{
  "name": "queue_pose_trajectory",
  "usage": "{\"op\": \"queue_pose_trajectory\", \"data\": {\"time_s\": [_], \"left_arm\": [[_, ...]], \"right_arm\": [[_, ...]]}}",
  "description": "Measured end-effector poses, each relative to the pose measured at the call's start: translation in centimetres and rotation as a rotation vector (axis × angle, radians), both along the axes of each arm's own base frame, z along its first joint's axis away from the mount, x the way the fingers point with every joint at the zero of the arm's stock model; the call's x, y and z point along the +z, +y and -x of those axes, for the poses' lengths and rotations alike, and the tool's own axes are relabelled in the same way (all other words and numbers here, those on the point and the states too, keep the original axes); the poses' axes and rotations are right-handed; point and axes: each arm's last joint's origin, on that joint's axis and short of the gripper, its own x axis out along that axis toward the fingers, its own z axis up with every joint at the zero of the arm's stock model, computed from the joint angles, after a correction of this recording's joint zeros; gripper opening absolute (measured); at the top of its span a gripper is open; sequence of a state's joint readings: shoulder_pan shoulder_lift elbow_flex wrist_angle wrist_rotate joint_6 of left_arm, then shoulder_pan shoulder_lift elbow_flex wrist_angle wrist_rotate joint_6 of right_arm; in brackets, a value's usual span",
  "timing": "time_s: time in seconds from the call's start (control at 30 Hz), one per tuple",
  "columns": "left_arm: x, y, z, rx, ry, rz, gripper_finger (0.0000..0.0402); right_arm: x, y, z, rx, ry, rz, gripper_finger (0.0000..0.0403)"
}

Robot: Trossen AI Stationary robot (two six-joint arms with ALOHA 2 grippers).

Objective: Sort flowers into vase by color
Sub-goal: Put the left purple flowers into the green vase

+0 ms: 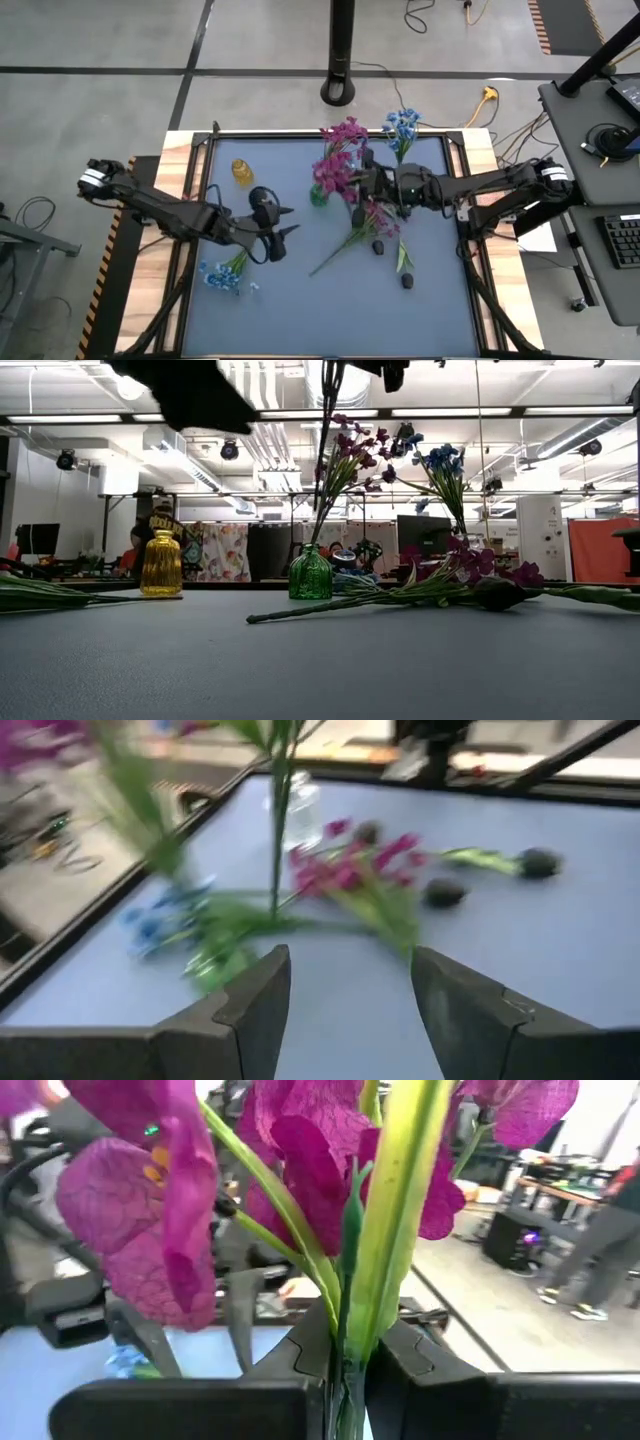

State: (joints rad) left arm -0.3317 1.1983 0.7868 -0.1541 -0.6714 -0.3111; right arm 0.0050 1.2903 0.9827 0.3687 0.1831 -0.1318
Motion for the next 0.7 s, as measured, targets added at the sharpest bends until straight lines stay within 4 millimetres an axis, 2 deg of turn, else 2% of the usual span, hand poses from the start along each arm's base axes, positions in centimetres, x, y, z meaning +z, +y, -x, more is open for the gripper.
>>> {"op": "queue_pose_trajectory", "data": {"time_s": [0.13,0.3,0.7], "left_arm": [[0.1,0.6,1.2,0.072,0.036,0.002,0.0191],[0.2,0.7,1.6,0.083,0.037,-0.003,0.0191],[0.0,0.8,1.7,0.085,0.072,-0.047,0.0191]], "right_arm": [[1.1,-1.2,-0.1,-0.037,-0.033,0.001,0.0029],[1.9,-2.1,-0.5,-0.063,-0.059,0.000,0.0029],[-0.7,-4.1,-3.2,-0.120,0.048,-0.030,0.0029]]}}
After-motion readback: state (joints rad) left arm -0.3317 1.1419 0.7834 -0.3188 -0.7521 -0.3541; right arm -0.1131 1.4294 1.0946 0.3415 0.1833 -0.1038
